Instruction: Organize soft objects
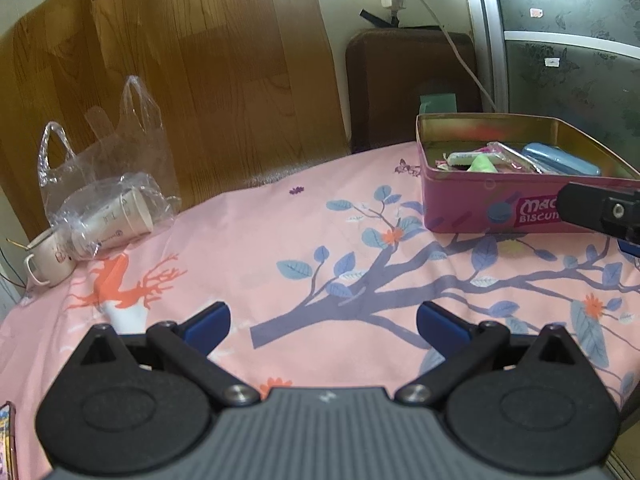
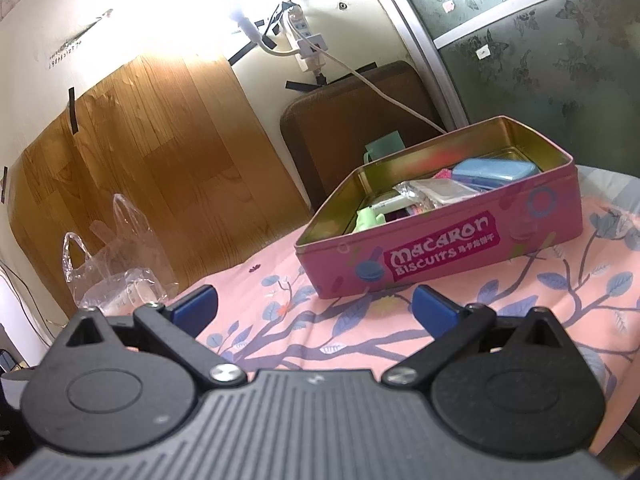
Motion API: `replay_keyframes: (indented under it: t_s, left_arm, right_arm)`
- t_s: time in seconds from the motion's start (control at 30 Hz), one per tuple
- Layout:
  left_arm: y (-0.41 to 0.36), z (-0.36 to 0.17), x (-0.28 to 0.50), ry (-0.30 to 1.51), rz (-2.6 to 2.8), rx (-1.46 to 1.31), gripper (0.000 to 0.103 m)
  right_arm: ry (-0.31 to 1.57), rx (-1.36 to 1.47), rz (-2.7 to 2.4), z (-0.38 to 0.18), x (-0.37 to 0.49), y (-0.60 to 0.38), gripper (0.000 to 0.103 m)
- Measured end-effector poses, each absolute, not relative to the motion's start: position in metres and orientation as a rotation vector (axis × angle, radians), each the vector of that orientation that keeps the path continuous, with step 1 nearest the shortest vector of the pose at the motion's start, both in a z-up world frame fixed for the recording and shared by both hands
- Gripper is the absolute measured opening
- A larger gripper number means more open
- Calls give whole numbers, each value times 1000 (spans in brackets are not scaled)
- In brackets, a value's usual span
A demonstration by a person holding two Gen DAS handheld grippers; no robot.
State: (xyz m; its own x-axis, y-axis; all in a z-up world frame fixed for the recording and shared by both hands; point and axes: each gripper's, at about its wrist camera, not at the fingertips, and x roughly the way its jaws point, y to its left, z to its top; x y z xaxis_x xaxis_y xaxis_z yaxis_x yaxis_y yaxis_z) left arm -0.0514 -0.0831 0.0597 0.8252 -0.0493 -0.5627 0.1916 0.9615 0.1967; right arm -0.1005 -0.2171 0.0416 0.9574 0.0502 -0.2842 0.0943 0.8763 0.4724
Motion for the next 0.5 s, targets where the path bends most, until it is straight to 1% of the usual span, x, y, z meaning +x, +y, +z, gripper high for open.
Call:
replay_keyframes:
  t_s: [0.5]
  left_arm:
    - [-87, 59, -59, 582, -121, 288, 103]
  right_arm:
    - [292, 510, -37, 41, -103, -215, 103]
